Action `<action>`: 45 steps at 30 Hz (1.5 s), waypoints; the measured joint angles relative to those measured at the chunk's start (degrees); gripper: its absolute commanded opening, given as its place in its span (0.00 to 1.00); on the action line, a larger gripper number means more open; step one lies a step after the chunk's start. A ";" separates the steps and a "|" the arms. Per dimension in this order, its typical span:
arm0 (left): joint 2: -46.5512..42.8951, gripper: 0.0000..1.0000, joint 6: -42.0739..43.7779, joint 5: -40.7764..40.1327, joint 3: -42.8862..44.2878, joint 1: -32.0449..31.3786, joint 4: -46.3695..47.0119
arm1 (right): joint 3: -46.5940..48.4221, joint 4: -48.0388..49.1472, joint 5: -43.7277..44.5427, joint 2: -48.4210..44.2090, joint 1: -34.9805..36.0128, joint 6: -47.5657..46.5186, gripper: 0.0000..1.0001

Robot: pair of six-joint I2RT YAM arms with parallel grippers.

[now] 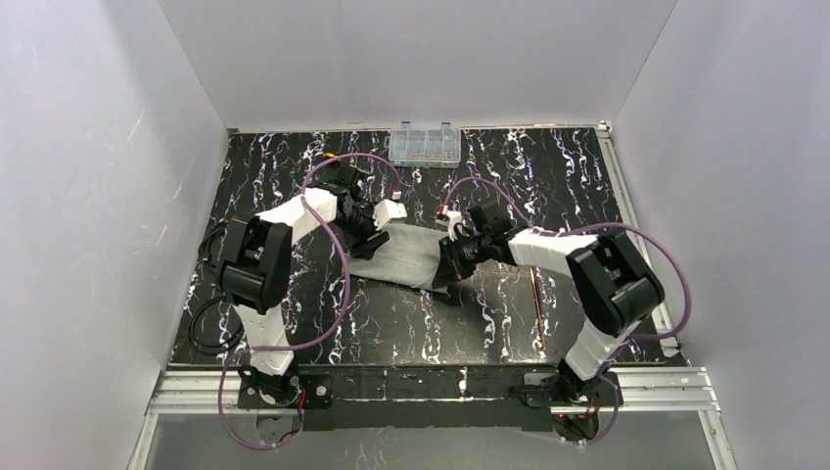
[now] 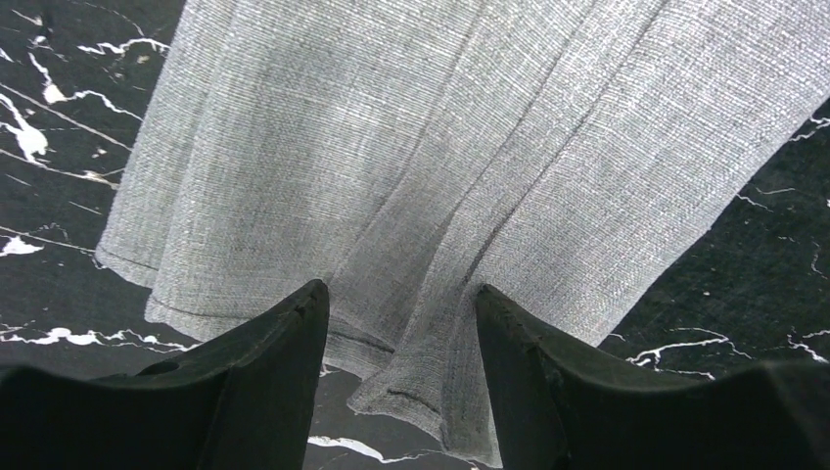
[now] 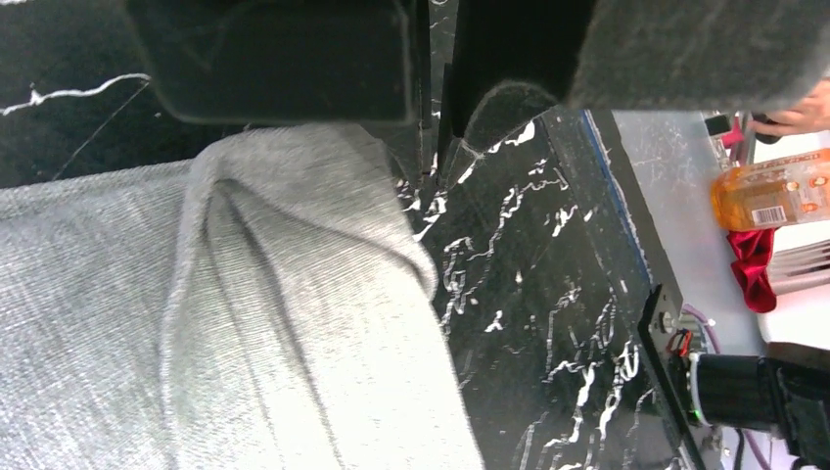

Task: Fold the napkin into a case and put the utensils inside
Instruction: Smooth out the 2/3-rectangle-folded napkin at the center of the board.

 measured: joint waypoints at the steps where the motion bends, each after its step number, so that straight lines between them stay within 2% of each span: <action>1: 0.00 0.51 -0.48 0.02 -0.04 0.00 0.48 | 0.31 0.35 -0.22 1.33 -0.11 0.07 0.14; 8: -0.07 0.49 -2.49 0.63 -0.04 0.66 1.62 | 1.79 3.78 -0.92 7.50 -1.68 1.51 0.13; 16: -2.01 0.71 -5.55 3.26 4.96 2.45 -0.90 | 2.56 8.20 -5.40 12.76 -3.32 5.92 0.12; 19: -4.39 0.72 -6.25 5.60 5.60 3.04 -2.29 | 2.51 8.39 -5.46 12.87 -3.48 6.73 0.12; 22: -7.28 0.69 -6.38 9.16 5.27 2.82 -4.17 | 1.51 9.86 -5.46 12.83 -3.61 7.80 0.07; 27: -12.55 0.67 -5.49 11.96 -1.42 -2.14 -4.92 | 0.33 12.17 -5.75 12.68 -3.85 9.44 0.07; 30: -11.98 0.64 -5.57 12.09 -4.92 -6.38 -4.76 | 0.31 12.26 -5.97 12.68 -3.87 9.66 0.07; 45: -5.55 0.63 -16.57 16.22 -4.52 -16.52 7.21 | 0.35 9.88 -8.13 12.59 -5.92 12.50 0.07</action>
